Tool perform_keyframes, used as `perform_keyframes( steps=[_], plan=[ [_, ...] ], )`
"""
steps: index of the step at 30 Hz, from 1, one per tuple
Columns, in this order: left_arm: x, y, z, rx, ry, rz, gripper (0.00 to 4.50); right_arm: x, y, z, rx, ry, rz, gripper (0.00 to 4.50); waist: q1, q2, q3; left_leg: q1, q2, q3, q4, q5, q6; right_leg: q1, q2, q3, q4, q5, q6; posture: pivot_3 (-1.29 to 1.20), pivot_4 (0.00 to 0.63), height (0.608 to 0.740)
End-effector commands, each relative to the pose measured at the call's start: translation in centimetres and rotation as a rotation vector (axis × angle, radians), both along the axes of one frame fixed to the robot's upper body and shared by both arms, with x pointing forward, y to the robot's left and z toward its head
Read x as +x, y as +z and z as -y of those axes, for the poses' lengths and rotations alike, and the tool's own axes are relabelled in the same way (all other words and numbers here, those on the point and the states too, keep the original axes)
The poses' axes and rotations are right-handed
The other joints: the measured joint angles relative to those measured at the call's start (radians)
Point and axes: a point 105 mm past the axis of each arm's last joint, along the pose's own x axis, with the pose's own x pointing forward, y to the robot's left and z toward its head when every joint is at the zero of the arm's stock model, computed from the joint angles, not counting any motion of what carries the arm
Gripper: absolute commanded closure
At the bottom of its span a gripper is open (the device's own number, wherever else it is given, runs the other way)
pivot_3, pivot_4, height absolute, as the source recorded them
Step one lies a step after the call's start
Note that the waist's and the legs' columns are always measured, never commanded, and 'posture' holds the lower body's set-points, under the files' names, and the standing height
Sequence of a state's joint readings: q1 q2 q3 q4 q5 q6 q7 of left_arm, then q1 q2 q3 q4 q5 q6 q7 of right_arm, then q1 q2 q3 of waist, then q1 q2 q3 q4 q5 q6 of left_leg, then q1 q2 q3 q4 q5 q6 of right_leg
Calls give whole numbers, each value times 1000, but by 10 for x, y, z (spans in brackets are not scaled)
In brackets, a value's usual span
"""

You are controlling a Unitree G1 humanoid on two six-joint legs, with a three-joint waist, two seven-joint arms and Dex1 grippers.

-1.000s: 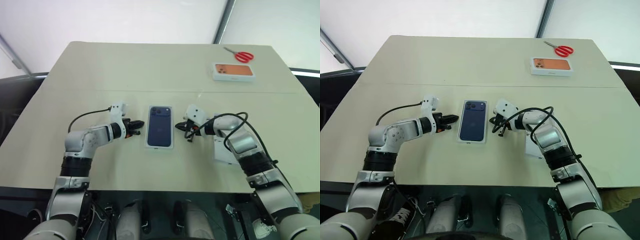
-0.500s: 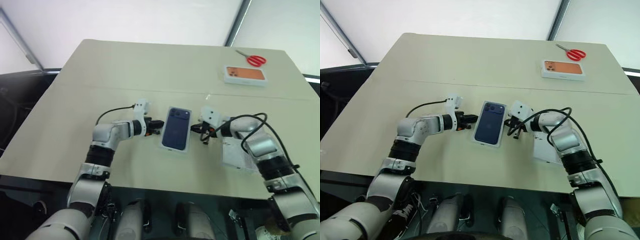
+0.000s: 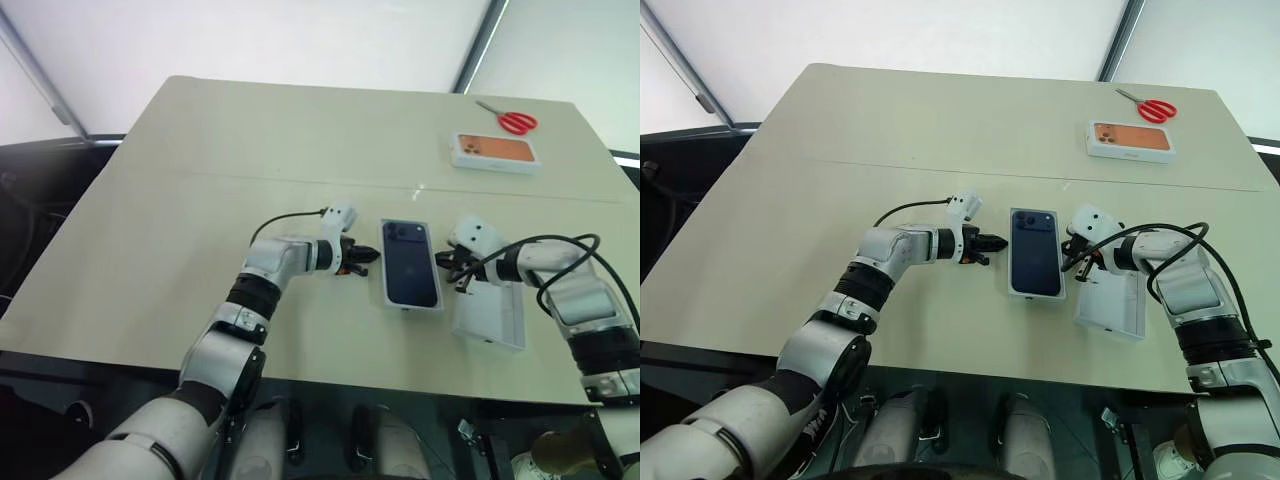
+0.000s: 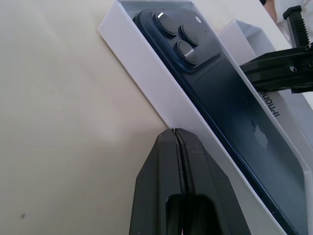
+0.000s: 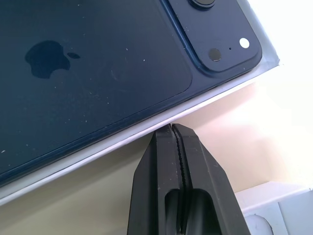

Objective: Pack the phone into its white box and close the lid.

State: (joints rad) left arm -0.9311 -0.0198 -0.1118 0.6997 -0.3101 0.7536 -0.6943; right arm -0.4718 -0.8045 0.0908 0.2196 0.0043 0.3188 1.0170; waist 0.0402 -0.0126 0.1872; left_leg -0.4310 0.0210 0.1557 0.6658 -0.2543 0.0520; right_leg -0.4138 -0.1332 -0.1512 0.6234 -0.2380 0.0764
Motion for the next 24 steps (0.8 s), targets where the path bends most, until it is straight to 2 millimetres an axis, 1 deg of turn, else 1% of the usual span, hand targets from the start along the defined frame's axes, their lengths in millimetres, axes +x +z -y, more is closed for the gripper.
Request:
perform_keyframes(
  steps=[1, 4, 7, 11, 12, 14, 16, 18, 19, 20, 22, 24],
  plan=[
    [-7, 9, 18, -28, -73, 34, 4442, -1, -4, 1, -10, -2, -3, 4500, 0, 0, 0, 0, 0, 0, 0, 0, 0, 0, 0, 0, 0, 0, 0, 0, 150, 738],
    [-4, 7, 14, -22, -50, 37, 4442, 1, -4, 1, -15, 0, -3, 4500, -1, 0, 0, 0, 0, 0, 0, 0, 0, 0, 0, 0, 0, 0, 0, 0, 150, 738],
    [0, 8, 4, 0, -34, 83, 4442, 2, -1, -2, -25, 21, 6, 4500, -3, 0, 0, 0, 0, 0, 0, 0, 0, 0, 0, 0, 0, 0, 0, 0, 150, 738],
    [6, 14, -17, -6, 6, 133, 4442, 3, 5, 3, -45, 11, 26, 4500, -8, 0, 0, 0, 0, 0, 0, 0, 0, -1, 0, 0, 1, 0, 1, 0, 150, 738],
    [8, 15, -26, -7, 27, 133, 4442, 1, 7, 4, -38, 13, 25, 4500, -10, 0, 0, 0, 1, 0, 0, 0, 0, -1, 1, 0, 1, 0, 1, 0, 150, 738],
    [8, 20, -46, -16, 53, 165, 4442, -4, 15, 5, -3, 5, 22, 4500, -16, 1, 1, 0, 1, 0, 0, 0, 0, -2, 1, 0, 3, 0, 1, 0, 150, 738],
    [6, 23, -57, -19, 67, 178, 4442, -9, 19, 7, 23, -8, 10, 4500, -23, 1, 1, -2, 1, 0, 0, 1, 0, -5, 1, 0, 5, 0, 1, 0, 150, 738],
    [5, 24, -70, -6, 89, 193, 4442, -22, 14, 9, 46, -11, -51, 4500, -24, 1, 1, -6, 1, 0, 0, 2, 2, -8, 1, 0, 6, 0, 1, 0, 150, 738],
    [5, 25, -77, -3, 107, 193, 4442, -34, 8, 12, 27, 5, -90, 4500, -24, 1, 1, -8, 1, -1, 1, 3, 2, -10, 1, 0, 6, 0, 1, 0, 150, 738],
    [5, 25, -81, -2, 120, 191, 4442, -42, 3, 16, 11, 12, -114, 4500, -22, 1, 1, -9, 1, -1, 2, 3, 2, -10, 1, -1, 6, 0, 1, 0, 150, 738],
    [4, 26, -85, -8, 132, 192, 4442, -51, -1, 22, 0, 0, -148, 4500, -25, 1, 1, -10, 1, -1, 2, 2, 3, -10, 1, -2, 5, 1, 2, 0, 150, 738],
    [5, 30, -85, -29, 145, 198, 4442, -53, -1, 26, -28, -3, -139, 4500, -25, 1, 1, -10, 0, -1, 3, 2, 3, -10, 1, -2, 6, 1, 2, 0, 150, 738]
  ],
)
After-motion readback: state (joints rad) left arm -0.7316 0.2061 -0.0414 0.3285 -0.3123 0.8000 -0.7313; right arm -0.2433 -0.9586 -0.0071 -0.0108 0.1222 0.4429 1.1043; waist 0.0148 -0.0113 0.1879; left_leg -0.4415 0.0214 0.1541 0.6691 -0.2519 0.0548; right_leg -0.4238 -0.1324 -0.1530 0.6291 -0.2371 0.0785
